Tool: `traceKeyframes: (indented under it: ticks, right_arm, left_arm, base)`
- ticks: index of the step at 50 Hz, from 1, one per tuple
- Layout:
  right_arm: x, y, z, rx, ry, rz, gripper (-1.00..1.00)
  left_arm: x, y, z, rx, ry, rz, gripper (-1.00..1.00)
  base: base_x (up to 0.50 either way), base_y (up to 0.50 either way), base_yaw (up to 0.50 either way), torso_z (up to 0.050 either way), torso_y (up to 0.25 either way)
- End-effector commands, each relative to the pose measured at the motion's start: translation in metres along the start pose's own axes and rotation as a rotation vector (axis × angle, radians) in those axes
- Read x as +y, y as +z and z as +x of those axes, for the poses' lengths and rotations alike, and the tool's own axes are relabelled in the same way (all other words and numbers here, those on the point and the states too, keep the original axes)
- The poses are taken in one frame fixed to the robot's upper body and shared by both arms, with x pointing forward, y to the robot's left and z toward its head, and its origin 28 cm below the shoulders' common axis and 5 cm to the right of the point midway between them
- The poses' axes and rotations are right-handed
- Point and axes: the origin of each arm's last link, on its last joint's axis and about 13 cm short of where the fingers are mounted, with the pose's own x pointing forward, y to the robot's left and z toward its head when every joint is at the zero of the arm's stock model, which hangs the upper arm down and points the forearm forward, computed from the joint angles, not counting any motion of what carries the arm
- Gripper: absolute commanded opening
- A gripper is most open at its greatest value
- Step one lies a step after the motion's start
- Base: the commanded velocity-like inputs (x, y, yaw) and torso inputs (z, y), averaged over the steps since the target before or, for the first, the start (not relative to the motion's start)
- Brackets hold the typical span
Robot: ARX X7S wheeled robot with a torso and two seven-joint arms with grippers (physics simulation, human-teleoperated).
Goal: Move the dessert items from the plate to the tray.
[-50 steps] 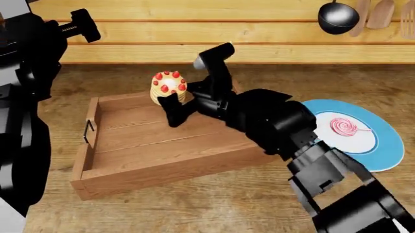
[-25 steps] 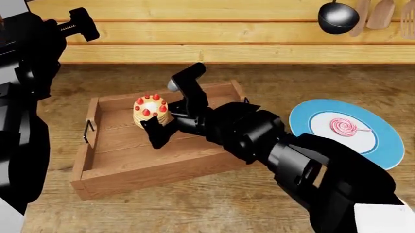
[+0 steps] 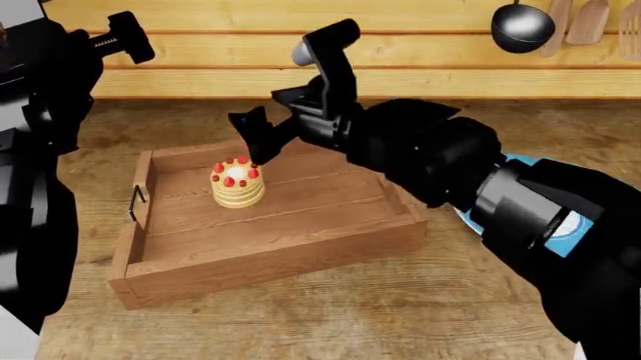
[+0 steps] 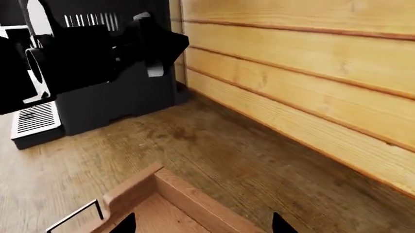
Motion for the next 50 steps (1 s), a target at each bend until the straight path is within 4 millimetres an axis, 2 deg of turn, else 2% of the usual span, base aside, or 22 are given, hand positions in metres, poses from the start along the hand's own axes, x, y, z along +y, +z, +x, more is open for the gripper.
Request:
traceKeyframes:
  ticks: [1, 4, 8, 17, 25, 39, 50]
  right_arm:
    - [-0.007, 0.038, -0.088, -0.01, -0.09, -0.042, 1.0]
    - [-0.012, 0.04, -0.126, 0.016, -0.174, -0.04, 1.0]
    - [-0.017, 0.038, -0.162, 0.028, -0.267, -0.024, 1.0]
    - [-0.025, 0.024, -0.198, 0.043, -0.369, 0.024, 1.0]
    - [-0.033, 0.016, -0.215, 0.06, -0.425, 0.054, 1.0]
    - [-0.044, -0.003, -0.22, 0.129, -0.529, 0.095, 1.0]
    - [-0.058, -0.018, -0.237, 0.233, -0.659, 0.106, 1.0]
  left_arm:
    - [0.0, 0.0, -0.001, 0.003, -0.005, 0.0, 1.0]
    - [0.0, 0.0, -0.001, 0.005, -0.005, -0.001, 1.0]
    - [0.0, 0.0, -0.001, 0.006, -0.006, -0.005, 1.0]
    - [0.0, 0.0, -0.001, 0.004, -0.013, 0.001, 1.0]
    - [0.0, -0.001, -0.001, 0.007, -0.012, 0.0, 1.0]
    - [0.0, -0.001, -0.001, 0.007, -0.013, 0.004, 1.0]
    - [0.0, -0.001, -0.001, 0.009, -0.012, 0.002, 1.0]
  base:
    - [0.0, 0.0, 0.0, 0.0, 0.0]
    - [0.0, 0.0, 0.0, 0.0, 0.0]
    - [0.0, 0.0, 0.0, 0.0, 0.0]
    - [0.0, 0.0, 0.0, 0.0, 0.0]
    - [0.0, 0.0, 0.0, 0.0, 0.0]
    - [0.0, 0.0, 0.0, 0.0, 0.0]
    - [0.0, 0.0, 0.0, 0.0, 0.0]
